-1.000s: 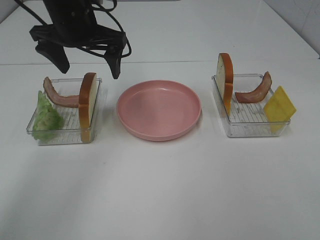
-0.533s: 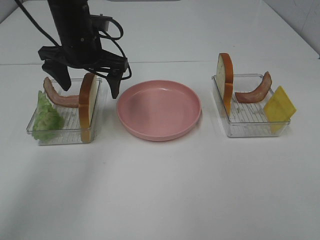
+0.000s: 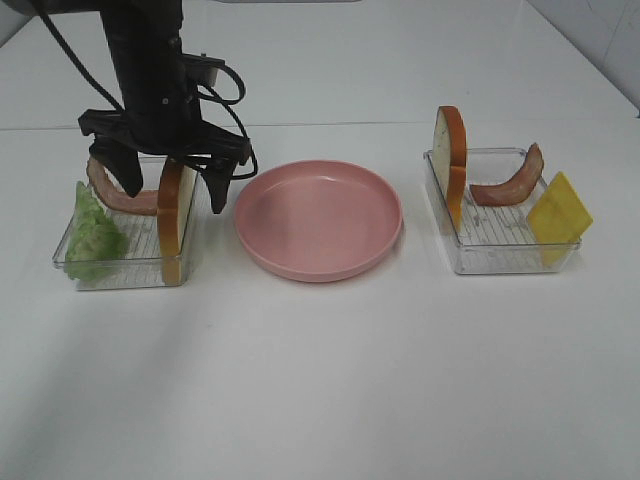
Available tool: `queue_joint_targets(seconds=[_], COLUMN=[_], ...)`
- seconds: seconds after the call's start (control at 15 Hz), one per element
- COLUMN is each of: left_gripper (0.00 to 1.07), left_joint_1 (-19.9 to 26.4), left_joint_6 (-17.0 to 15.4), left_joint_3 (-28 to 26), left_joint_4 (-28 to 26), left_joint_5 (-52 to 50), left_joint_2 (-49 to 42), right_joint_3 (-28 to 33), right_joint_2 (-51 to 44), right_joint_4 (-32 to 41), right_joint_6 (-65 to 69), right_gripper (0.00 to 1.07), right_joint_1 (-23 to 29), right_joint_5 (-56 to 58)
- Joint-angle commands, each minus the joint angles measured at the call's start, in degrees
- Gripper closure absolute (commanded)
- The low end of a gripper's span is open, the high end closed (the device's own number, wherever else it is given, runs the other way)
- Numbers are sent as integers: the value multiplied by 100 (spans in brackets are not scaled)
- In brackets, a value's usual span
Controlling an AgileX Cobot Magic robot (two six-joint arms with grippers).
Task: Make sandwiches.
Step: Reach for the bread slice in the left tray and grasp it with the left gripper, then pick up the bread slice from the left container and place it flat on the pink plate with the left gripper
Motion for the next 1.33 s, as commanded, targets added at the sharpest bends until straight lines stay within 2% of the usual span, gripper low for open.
queue_joint_targets(seconds=[0.07, 0.13, 0.27, 0.8, 1.07, 1.13, 1.33], left_gripper=[66, 89, 107, 107, 107, 107, 107], left_joint_1=[0, 0, 0, 0, 0, 0, 0], left_joint_6=[17, 23, -29, -132, -166, -149, 218], left_joint_3=[-17, -17, -17, -17, -332, -453, -521], left_joint_4=[86, 103, 115, -52, -458, -636, -1627], left_joint_5=[435, 447, 435, 516, 567, 544, -115], left_joint_2=[23, 23, 23, -57, -968, -1037, -859], right_joint_3=[23, 23, 23, 23, 23, 23, 23], right_joint_2=[-183, -183, -183, -183, -183, -183, -183], right_joint_4=[23, 23, 23, 29, 46, 40, 40], right_joint_6=[-52, -52, -52, -52, -52, -52, -52], right_gripper=[14, 14, 14, 14, 14, 14, 14], right_joint_1=[-17, -17, -17, -17, -17, -17, -17], right_joint_5=[-40, -40, -40, -40, -40, -46, -46])
